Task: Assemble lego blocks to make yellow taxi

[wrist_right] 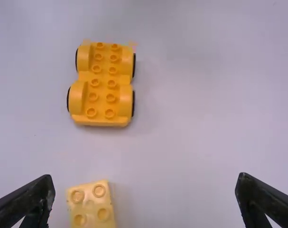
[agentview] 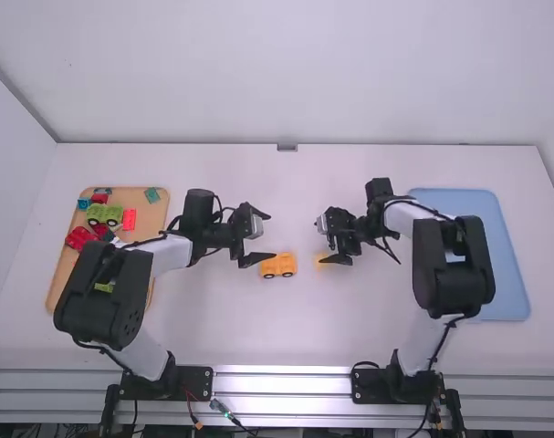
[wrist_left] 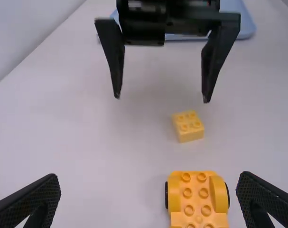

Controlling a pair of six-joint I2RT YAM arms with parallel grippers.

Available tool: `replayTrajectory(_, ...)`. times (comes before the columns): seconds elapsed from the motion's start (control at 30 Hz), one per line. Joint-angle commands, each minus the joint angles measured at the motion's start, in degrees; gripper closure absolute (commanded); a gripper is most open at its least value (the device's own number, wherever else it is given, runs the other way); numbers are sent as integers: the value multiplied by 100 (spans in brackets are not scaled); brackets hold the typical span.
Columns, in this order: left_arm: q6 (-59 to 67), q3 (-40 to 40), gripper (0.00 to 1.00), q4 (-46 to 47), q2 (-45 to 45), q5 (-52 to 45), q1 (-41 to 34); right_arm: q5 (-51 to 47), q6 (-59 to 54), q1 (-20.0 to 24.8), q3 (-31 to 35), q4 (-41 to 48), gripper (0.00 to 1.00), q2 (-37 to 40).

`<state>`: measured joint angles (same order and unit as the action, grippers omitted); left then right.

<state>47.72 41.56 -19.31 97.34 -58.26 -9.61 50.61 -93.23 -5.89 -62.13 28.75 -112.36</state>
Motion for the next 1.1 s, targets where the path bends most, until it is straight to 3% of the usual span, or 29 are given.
replayTrajectory(0.0,-37,-50,1,17,28,-63,20,125,-334,61,4,87,0,-358)
replayTrajectory(0.27,-37,-50,1,20,28,-66,22,369,-1110,146,-243,761,15,-796)
replayTrajectory(0.5,-37,-50,1,20,28,-63,22,380,-1003,144,-262,450,17,-1174)
replayTrajectory(0.73,-35,-48,1,15,28,-63,22,354,-1200,151,-407,723,37,-1283)
replayTrajectory(0.97,-35,-48,1,17,28,-66,22,330,-1110,146,-225,457,41,-1283)
replayTrajectory(1.07,-39,-48,1,17,28,-68,17,332,-874,192,-146,271,48,-1283)
